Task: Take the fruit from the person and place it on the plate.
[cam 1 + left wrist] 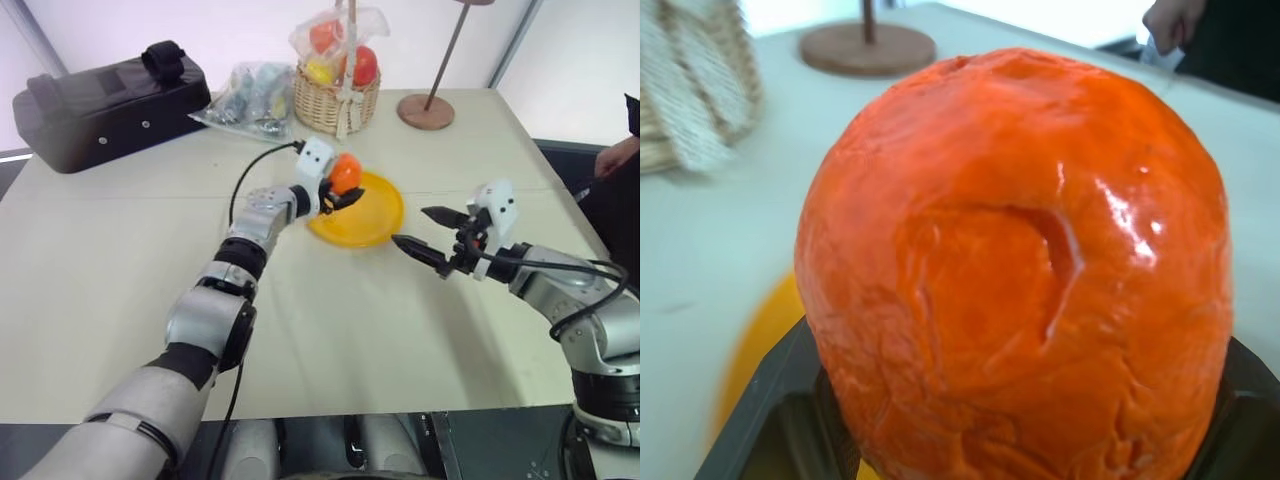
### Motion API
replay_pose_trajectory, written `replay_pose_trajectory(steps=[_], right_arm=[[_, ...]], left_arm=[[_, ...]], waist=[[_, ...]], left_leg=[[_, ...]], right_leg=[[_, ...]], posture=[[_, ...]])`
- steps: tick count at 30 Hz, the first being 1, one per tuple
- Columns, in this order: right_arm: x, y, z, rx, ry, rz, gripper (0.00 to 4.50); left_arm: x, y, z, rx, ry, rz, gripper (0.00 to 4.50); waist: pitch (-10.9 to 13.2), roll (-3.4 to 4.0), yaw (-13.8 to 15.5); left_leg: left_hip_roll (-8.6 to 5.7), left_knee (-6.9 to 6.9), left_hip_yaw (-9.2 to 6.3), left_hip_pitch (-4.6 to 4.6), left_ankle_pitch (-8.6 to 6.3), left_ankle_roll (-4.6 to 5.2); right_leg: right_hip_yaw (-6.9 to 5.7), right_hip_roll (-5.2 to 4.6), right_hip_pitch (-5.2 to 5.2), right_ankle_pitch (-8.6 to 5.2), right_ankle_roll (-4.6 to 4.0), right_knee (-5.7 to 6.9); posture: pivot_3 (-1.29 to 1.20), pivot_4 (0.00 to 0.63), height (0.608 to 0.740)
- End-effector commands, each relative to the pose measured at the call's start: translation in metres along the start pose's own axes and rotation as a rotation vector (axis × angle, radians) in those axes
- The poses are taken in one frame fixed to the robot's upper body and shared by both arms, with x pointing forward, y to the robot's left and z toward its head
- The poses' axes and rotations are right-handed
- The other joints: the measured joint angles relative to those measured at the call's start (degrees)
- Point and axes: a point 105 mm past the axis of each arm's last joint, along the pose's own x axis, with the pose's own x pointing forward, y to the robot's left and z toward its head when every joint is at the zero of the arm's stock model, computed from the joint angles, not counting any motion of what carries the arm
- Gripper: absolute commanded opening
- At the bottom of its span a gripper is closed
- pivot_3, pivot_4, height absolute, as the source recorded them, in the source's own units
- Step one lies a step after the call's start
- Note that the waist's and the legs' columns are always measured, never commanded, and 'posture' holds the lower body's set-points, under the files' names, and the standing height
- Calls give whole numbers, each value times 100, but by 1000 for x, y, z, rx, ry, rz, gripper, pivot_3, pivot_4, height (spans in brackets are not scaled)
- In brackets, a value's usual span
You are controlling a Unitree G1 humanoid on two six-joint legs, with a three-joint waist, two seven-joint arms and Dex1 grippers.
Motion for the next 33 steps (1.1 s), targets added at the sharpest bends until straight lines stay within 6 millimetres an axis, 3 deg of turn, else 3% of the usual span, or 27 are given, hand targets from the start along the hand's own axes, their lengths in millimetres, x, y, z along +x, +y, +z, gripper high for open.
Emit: replay_pose_trajectory(steps=[1, 10, 18, 23, 33], right_arm=[[-5, 3, 12, -53, -35, -14, 4500], [-7, 3, 9, -47, -36, -27, 4500], [-5, -2, 11, -50, -39, -31, 4500], [-1, -5, 11, -53, -42, -27, 4500], [4, -26, 19, -61, -79, -70, 4500]], left_arm=[[3, -2, 11, 54, -18, -20, 4423], [4, -1, 18, 71, -53, -8, 4423], [-20, 21, 62, -56, -268, 10, 4423], [-68, 45, 68, -42, -328, 98, 4423], [-164, 50, 24, -53, -217, 296, 4423]], waist=[[0, 0, 0], [0, 0, 18], [0, 0, -2], [-2, 3, -39], [-1, 2, 28]], left_leg=[[0, 0, 0, 0, 0, 0], [0, 3, -1, -4, 0, 0], [0, 2, -2, -5, 0, 0], [1, -2, 0, 2, 0, 0], [4, 14, 1, 2, 1, -2]], right_leg=[[0, 1, 0, 0, 0, 0], [-1, -1, -1, 0, 0, 0], [-1, 0, -4, 0, 0, 2], [5, 1, -3, 0, 0, 6], [4, -6, 3, 0, 1, 16]], posture=[[0, 150, 740], [0, 150, 740], [0, 150, 740], [0, 150, 740], [0, 150, 740]])
